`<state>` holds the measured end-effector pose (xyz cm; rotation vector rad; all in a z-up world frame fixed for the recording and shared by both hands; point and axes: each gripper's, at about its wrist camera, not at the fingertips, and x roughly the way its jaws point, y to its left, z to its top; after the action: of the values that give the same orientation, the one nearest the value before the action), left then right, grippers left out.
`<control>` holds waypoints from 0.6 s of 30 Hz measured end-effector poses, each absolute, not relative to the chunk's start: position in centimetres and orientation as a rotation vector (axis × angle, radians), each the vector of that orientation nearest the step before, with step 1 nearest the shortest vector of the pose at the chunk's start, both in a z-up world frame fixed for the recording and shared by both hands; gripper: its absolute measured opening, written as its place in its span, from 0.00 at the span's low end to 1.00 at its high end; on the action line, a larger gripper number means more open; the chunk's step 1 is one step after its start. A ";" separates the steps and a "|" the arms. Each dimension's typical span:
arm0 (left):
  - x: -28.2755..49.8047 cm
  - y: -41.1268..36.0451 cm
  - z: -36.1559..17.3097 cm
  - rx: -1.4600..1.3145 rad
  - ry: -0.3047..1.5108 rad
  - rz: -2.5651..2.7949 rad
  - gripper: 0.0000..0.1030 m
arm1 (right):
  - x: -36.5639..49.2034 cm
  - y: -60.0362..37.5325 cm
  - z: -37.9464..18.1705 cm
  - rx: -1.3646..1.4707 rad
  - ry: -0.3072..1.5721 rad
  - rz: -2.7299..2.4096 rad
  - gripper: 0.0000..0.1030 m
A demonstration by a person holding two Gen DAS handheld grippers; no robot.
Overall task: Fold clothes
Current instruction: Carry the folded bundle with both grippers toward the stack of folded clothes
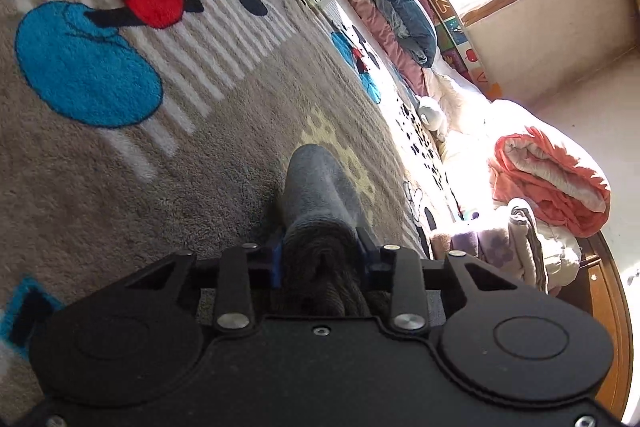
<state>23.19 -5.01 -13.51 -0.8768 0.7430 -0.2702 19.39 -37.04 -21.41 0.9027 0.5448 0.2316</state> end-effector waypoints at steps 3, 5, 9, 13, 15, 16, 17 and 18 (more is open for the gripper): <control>21.5 -3.8 -14.7 -0.876 0.832 -0.240 0.52 | 17.8 -36.7 -20.7 0.937 0.546 0.282 0.49; 20.9 -3.0 -16.3 -0.911 0.892 -0.218 0.59 | 16.6 -36.4 -21.4 0.919 0.608 0.226 0.61; 20.8 -2.3 -16.7 -0.968 0.889 -0.248 0.64 | 15.5 -36.9 -21.1 0.980 0.576 0.201 0.72; 21.1 -3.1 -16.7 -0.923 0.891 -0.266 0.65 | 16.1 -36.8 -21.6 1.016 0.598 0.191 0.78; 21.1 -3.6 -16.6 -0.898 0.884 -0.269 0.64 | 16.9 -36.3 -21.8 1.000 0.631 0.185 0.72; 21.1 -3.8 -16.6 -0.886 0.880 -0.268 0.61 | 17.2 -36.0 -21.7 0.987 0.646 0.178 0.60; 21.1 -4.0 -16.6 -0.876 0.876 -0.268 0.49 | 17.3 -35.6 -21.9 0.976 0.651 0.169 0.56; 21.0 -4.2 -16.6 -0.868 0.874 -0.268 0.47 | 17.4 -35.3 -22.1 0.967 0.654 0.160 0.52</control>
<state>21.03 -4.17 -16.62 -0.8678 0.8736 -0.2676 17.38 -35.32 -22.05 0.9669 0.6543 0.1603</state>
